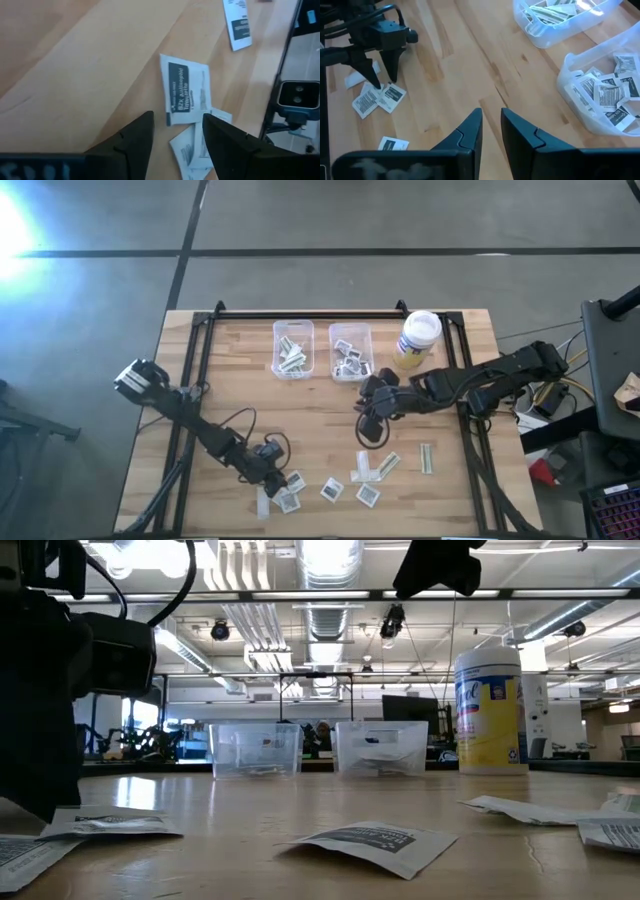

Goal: Pick & Place First Aid Supplies
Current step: Put the gray towelette pack into the right transparent bin

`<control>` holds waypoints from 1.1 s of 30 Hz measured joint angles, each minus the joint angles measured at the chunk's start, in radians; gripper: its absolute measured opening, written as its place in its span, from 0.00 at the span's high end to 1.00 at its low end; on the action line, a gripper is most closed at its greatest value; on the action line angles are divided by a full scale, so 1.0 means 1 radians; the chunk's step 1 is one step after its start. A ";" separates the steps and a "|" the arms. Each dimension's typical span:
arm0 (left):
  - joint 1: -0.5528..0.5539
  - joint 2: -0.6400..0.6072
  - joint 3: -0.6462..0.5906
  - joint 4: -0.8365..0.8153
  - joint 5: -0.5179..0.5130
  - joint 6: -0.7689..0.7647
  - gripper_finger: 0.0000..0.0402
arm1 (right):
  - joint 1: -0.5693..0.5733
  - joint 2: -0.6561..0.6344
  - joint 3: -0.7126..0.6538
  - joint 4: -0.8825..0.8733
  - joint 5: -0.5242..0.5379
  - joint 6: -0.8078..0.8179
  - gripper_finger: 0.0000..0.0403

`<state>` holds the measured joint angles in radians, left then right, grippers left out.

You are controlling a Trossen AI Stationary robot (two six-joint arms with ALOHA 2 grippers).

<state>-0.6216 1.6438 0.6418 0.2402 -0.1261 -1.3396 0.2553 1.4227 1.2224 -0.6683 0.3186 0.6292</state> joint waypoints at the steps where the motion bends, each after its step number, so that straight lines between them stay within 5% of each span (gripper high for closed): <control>1: 0.000 0.005 0.000 0.011 0.000 0.001 0.53 | 0.000 0.000 0.000 0.002 0.002 0.000 0.83; 17: 0.003 0.069 0.001 0.096 -0.001 0.003 0.55 | 0.000 0.000 0.000 0.002 0.028 -0.001 0.79; 33: 0.004 0.048 -0.002 0.076 -0.001 0.109 0.99 | 0.010 0.000 0.000 0.001 0.025 0.000 0.85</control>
<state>-0.6181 1.6922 0.6399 0.3166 -0.1272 -1.2304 0.2650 1.4227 1.2224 -0.6670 0.3435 0.6291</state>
